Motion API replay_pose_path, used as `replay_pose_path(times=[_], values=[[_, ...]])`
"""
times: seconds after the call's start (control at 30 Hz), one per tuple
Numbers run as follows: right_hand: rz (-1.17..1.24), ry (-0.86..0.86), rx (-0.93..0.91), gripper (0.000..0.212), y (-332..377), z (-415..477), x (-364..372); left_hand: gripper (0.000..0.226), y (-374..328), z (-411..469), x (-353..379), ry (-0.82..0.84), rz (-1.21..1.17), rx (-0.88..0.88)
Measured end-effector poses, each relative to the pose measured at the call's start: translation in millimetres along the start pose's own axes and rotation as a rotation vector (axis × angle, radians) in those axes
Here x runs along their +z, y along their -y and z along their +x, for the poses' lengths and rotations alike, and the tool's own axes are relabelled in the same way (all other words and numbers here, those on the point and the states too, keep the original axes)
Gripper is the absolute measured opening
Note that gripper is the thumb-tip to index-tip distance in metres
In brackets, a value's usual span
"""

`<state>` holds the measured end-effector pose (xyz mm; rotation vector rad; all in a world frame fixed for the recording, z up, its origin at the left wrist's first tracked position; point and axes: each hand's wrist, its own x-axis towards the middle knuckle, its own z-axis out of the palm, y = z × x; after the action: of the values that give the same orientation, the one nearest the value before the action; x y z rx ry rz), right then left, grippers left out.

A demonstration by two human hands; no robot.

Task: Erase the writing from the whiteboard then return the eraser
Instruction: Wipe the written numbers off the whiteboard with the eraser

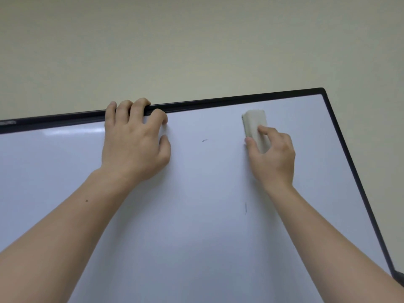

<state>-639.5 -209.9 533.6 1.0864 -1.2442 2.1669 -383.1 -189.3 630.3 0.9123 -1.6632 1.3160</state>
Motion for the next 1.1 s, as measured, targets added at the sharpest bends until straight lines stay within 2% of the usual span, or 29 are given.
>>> replay_pose_path(times=[0.17,0.33,0.43,0.57,0.63,0.73,0.8,0.87,1.1], values=[[0.058,0.140,-0.424,0.034,43,-54,20,0.037,-1,3,-1,-0.025,-0.008,-0.021],[0.038,0.221,-0.620,0.035,33,-41,15,0.037,-9,9,0,0.021,-0.035,0.019],[0.009,0.162,-0.486,0.034,8,-11,2,0.039,-18,11,4,0.045,-0.027,0.042],[-0.052,0.075,-0.067,0.038,-34,21,-19,0.044,-21,9,9,0.045,-0.016,0.033],[-0.064,0.033,0.068,0.040,-52,27,-28,0.045,-20,8,10,0.040,-0.017,0.039],[-0.071,-0.001,0.174,0.040,-60,23,-34,0.046,-22,7,11,0.033,-0.024,0.050],[-0.072,0.012,0.171,0.040,-54,11,-33,0.046,-23,5,12,0.040,-0.028,0.050],[-0.053,0.051,0.075,0.040,-40,-13,-29,0.046,-24,2,11,0.057,-0.039,0.037],[0.007,0.247,-0.449,0.033,-6,-108,-20,0.044,-36,-14,11,0.084,-0.083,0.083]])
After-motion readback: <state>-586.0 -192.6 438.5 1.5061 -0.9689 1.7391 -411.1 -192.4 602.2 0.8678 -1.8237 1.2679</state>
